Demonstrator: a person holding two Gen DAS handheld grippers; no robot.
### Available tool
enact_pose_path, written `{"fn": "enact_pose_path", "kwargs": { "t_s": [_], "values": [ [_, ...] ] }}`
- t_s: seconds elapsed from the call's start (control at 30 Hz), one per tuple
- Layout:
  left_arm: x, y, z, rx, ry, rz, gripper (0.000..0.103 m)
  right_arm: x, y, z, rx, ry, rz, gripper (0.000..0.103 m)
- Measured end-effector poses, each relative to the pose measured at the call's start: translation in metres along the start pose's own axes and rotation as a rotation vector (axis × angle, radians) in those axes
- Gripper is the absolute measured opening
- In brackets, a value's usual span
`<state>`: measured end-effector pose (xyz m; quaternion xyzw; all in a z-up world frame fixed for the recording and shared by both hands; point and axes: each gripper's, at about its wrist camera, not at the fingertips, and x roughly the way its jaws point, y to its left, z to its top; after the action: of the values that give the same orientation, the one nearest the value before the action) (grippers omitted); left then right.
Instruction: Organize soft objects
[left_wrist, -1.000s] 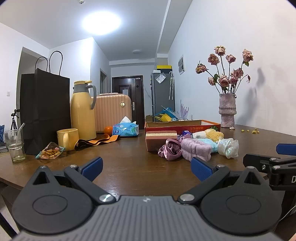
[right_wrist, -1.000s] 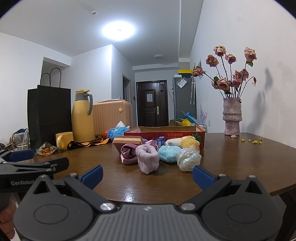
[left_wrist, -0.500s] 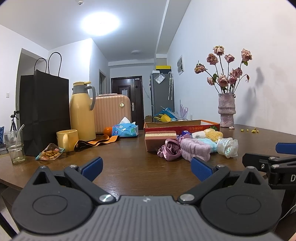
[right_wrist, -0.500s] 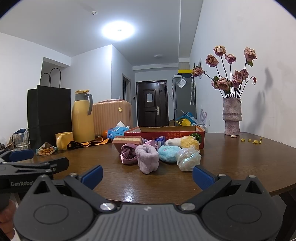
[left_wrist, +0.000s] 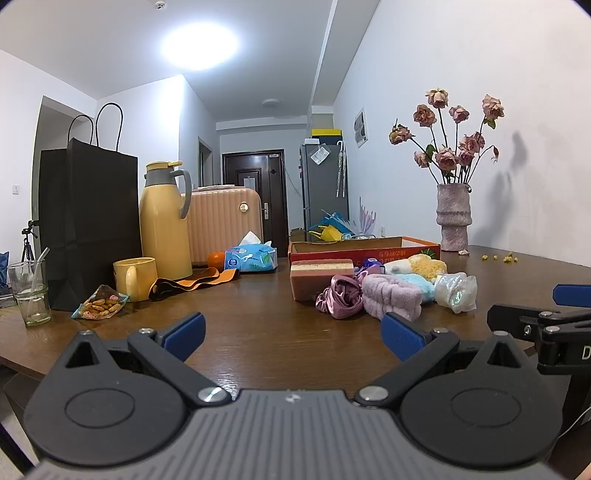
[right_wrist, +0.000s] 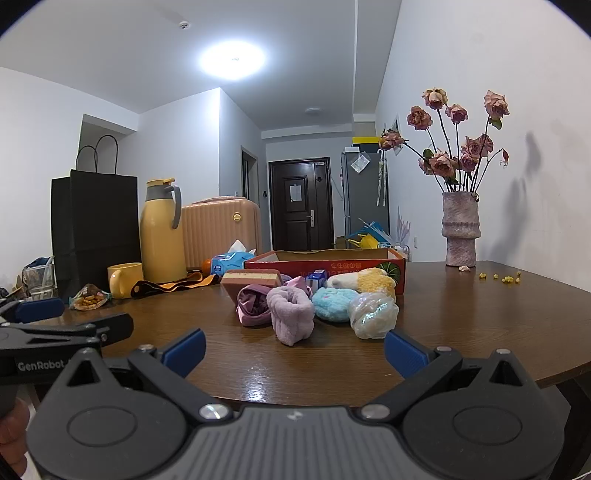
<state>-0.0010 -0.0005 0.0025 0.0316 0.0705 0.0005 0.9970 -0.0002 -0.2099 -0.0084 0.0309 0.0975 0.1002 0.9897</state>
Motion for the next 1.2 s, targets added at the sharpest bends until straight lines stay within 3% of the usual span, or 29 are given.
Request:
{"fn": "enact_pose_path", "kwargs": {
  "t_s": [1.2],
  "values": [
    [0.0004,-0.0033,-0.0023,0.02,-0.008,0.002,0.103,0.0028,-0.0028,-0.0026,0.013,0.008,-0.012,0.103]
  ]
}}
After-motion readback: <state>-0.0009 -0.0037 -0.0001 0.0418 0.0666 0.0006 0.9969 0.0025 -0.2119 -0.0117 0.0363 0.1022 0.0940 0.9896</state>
